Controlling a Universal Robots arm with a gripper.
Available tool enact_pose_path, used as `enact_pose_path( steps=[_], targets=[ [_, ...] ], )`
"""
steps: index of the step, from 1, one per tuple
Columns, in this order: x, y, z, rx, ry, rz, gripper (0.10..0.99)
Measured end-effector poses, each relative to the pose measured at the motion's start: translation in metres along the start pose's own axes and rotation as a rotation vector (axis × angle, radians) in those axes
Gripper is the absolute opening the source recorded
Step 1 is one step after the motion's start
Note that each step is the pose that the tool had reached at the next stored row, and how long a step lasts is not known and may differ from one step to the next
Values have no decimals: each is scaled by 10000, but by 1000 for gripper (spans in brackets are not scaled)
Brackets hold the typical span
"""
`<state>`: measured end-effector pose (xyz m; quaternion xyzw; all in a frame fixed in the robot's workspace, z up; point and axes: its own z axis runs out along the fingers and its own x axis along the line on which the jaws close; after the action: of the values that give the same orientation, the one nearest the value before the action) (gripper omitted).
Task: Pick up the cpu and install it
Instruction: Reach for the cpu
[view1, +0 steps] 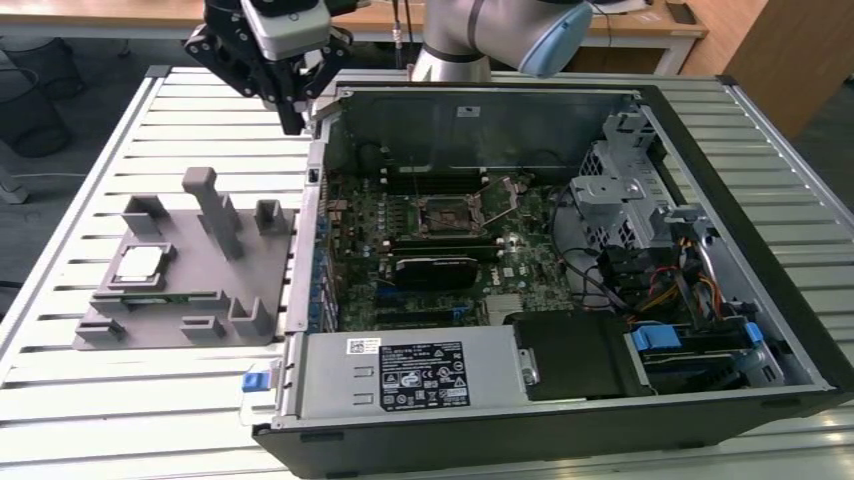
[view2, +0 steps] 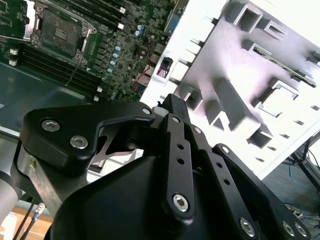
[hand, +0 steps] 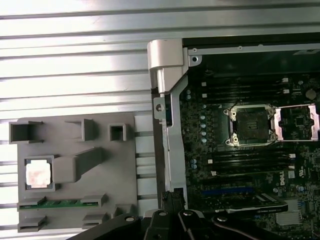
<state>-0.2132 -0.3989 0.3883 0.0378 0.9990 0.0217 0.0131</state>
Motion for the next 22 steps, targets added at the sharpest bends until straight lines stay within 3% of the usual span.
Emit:
enact_pose_path(
  steps=[22],
  targets=[
    [95,-8,9,0,0,1,106]
  ],
)
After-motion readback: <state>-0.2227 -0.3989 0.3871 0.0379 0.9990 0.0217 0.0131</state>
